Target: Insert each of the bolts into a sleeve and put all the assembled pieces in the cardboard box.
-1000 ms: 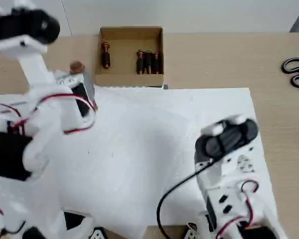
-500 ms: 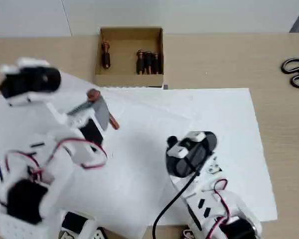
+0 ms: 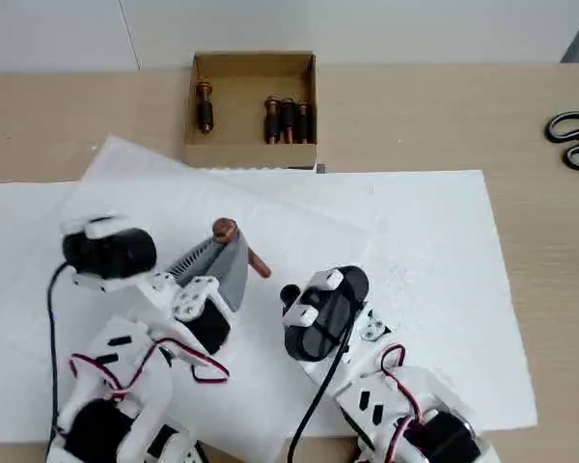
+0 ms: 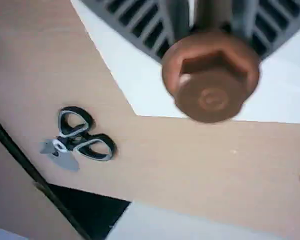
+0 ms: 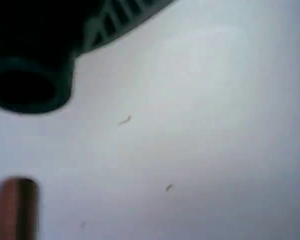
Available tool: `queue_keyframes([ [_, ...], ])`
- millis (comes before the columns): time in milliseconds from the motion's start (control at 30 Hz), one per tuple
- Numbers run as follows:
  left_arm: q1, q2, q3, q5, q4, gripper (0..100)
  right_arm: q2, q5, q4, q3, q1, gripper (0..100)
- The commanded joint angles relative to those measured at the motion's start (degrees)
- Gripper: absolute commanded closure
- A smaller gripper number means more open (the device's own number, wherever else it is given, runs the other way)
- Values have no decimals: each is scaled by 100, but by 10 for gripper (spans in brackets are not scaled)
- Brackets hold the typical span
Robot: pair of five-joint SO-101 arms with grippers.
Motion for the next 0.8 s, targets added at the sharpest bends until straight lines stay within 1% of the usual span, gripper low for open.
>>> queue_keyframes([
  [0,290,-343,224,35,-325,995,-22,-35,-347,-9,-66,995],
  [100,475,-431,259,35,-299,995,-13,-26,-567,44,-66,995],
  [233,492,-457,198,35,-290,995,-4,-26,-549,79,-40,995],
  [400,501,-422,-189,26,-88,995,-13,-26,-558,325,-40,995],
  [567,492,-448,-391,-563,-35,995,-13,-26,-602,519,-40,995],
  [633,492,-448,-400,-607,-9,995,-13,-26,-602,519,-40,995],
  [767,519,-422,-541,-607,343,995,-22,-26,-602,457,-31,995],
])
